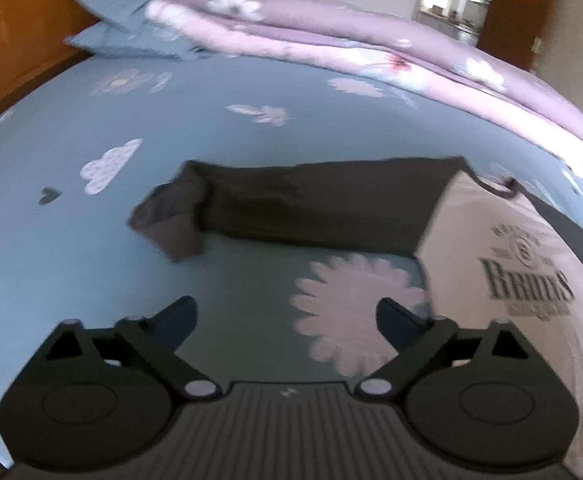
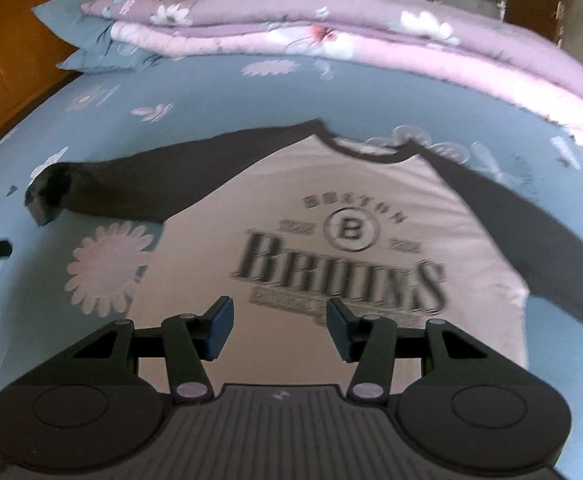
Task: Fold clothes
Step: 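Move the left tool to the cuff of the other black sleeve, then pinch the black cuff with the left tool and pull it straight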
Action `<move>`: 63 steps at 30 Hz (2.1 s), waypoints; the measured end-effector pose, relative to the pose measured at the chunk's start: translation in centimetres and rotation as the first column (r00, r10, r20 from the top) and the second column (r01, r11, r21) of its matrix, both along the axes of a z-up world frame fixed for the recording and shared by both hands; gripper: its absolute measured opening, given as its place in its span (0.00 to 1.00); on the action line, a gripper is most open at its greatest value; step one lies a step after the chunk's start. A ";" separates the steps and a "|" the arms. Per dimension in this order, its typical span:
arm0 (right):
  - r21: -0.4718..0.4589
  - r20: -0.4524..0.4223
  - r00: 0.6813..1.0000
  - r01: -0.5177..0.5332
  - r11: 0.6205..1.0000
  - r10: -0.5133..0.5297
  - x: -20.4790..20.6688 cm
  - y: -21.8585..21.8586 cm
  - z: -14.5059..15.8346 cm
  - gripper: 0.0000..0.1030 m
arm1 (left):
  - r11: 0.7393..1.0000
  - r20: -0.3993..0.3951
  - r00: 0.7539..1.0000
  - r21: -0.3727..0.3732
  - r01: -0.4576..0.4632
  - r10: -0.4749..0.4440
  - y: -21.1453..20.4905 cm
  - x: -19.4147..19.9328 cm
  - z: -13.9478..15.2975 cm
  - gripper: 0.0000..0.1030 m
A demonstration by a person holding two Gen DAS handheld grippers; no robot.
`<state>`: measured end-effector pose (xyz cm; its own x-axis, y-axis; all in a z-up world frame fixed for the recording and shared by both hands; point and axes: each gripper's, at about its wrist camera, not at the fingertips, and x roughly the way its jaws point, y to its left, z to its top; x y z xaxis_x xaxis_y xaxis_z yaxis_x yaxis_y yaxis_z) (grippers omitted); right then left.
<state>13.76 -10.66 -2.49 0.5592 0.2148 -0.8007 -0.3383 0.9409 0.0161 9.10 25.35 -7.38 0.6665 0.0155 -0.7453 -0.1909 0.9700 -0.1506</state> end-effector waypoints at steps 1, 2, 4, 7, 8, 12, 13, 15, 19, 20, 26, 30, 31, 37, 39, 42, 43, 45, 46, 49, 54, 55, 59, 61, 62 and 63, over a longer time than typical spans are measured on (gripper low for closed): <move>-0.003 -0.008 1.000 -0.012 1.000 0.012 0.1 0.6 -0.3 0.55 | 1.000 -0.003 1.000 0.000 -0.019 0.019 1.0 0.3 -0.3 0.84; -0.007 -0.013 1.000 -0.023 1.000 0.023 0.1 1.1 -0.6 0.55 | 0.999 -0.005 0.999 0.003 -0.036 0.036 2.0 0.6 -0.6 0.82; -0.012 -0.023 0.999 -0.042 0.999 0.042 0.2 2.1 -1.2 0.55 | 0.997 -0.010 0.997 0.009 -0.073 0.074 4.0 1.2 -1.2 0.80; 0.003 -0.042 0.998 -0.053 0.999 0.053 0.3 2.9 -1.9 0.55 | 0.990 -0.007 0.990 0.003 -0.141 0.141 7.3 2.1 -2.4 0.69; 0.007 -0.048 0.997 -0.055 0.998 0.055 0.3 3.1 -2.1 0.55 | 0.988 -0.012 0.988 -0.011 -0.154 0.154 8.3 2.6 -2.7 0.67; -0.001 -0.072 0.995 -0.066 0.998 0.066 0.1 3.7 -3.3 0.56 | 0.978 -0.011 0.979 -0.020 -0.206 0.206 11.0 3.9 -4.0 0.66; 0.000 -0.081 0.995 -0.067 0.998 0.066 0.2 3.8 -3.6 0.56 | 0.981 -0.002 0.981 -0.026 -0.192 0.192 11.0 4.1 -4.2 0.66; 0.010 -0.099 0.993 -0.065 0.998 0.066 0.3 3.9 -4.3 0.57 | 0.988 0.011 0.988 -0.022 -0.151 0.151 10.2 5.1 -5.2 0.66; 0.010 -0.133 0.989 -0.066 0.998 0.067 0.7 4.6 -5.9 0.57 | 0.984 0.003 0.985 -0.030 -0.175 0.175 9.7 7.6 -7.8 0.66; 0.004 -0.135 0.988 -0.070 0.998 0.070 0.7 4.7 -6.1 0.57 | 0.981 -0.006 0.981 -0.042 -0.192 0.192 9.9 8.2 -8.4 0.66; -0.010 -0.129 0.990 -0.055 0.998 0.053 1.3 4.3 -6.3 0.57 | 0.950 0.052 0.953 0.079 -0.302 0.299 14.1 10.6 -6.8 0.60; -0.019 -0.135 0.990 -0.034 0.999 0.031 1.8 4.1 -6.8 0.57 | 0.898 0.051 0.908 0.136 -0.419 0.416 19.0 11.6 -5.0 0.59; -0.021 -0.139 0.990 -0.034 0.999 0.031 1.9 4.2 -7.0 0.57 | 0.887 0.037 0.897 0.139 -0.441 0.440 20.1 11.7 -4.8 0.59; -0.032 -0.148 0.987 -0.074 0.997 0.068 1.6 5.4 -7.6 0.57 | 0.898 0.050 0.898 0.039 -0.438 0.436 22.7 10.3 -4.2 0.63; -0.036 -0.150 0.985 -0.088 0.995 0.082 1.6 5.8 -7.8 0.57 | 0.906 0.030 0.905 -0.008 -0.424 0.424 23.1 10.3 -4.8 0.64; -0.039 -0.155 0.983 -0.110 0.993 0.103 1.4 6.5 -8.0 0.57 | 0.909 0.009 0.910 -0.043 -0.414 0.415 23.2 10.8 -5.9 0.64; -0.037 -0.156 0.982 -0.117 0.992 0.110 1.4 6.7 -8.0 0.57 | 0.908 0.010 0.910 -0.071 -0.413 0.415 23.3 11.2 -6.2 0.64; -0.038 -0.154 0.980 -0.130 0.991 0.123 1.3 7.0 -8.0 0.57 | 0.893 0.014 0.902 -0.145 -0.426 0.432 23.5 11.6 -6.7 0.64; -0.039 -0.153 0.980 -0.136 0.990 0.129 1.2 7.2 -8.0 0.57 | 0.884 -0.001 0.899 -0.186 -0.430 0.437 23.7 12.1 -7.1 0.64; -0.051 -0.149 0.980 -0.145 0.988 0.136 1.2 7.6 -8.0 0.57 | 0.846 -0.055 0.889 -0.284 -0.450 0.455 24.1 13.5 -8.5 0.60; -0.074 -0.147 0.980 -0.148 0.986 0.136 1.3 7.8 -8.2 0.57 | 0.823 -0.067 0.882 -0.332 -0.460 0.466 23.7 14.5 -9.9 0.22; -0.075 -0.149 0.980 -0.145 0.987 0.133 1.4 7.7 -8.2 0.57 | 0.822 -0.065 0.882 -0.336 -0.460 0.467 23.6 14.4 -9.9 0.19; -0.073 -0.155 0.981 -0.130 0.989 0.117 1.5 7.5 -8.4 0.57 | 0.801 -0.052 0.862 -0.343 -0.490 0.505 23.5 12.7 -8.6 0.03; -0.070 -0.153 0.981 -0.129 0.989 0.117 1.4 7.5 -8.3 0.57 | 0.791 -0.032 0.852 -0.357 -0.498 0.522 23.5 11.0 -7.7 0.03; -0.068 -0.154 0.981 -0.131 0.989 0.119 1.4 7.6 -8.4 0.57 | 0.788 -0.023 0.849 -0.361 -0.499 0.527 23.4 10.0 -7.3 0.03; -0.065 -0.155 0.980 -0.132 0.989 0.121 1.4 7.6 -8.4 0.57 | 0.791 -0.012 0.852 -0.366 -0.490 0.523 23.3 9.4 -7.2 0.03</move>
<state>15.12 -3.02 -10.93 0.4032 0.2123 -0.8901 -0.4540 0.8910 0.0068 18.45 48.69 -14.53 0.6964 0.1239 -0.7069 -0.6109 0.6192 -0.4933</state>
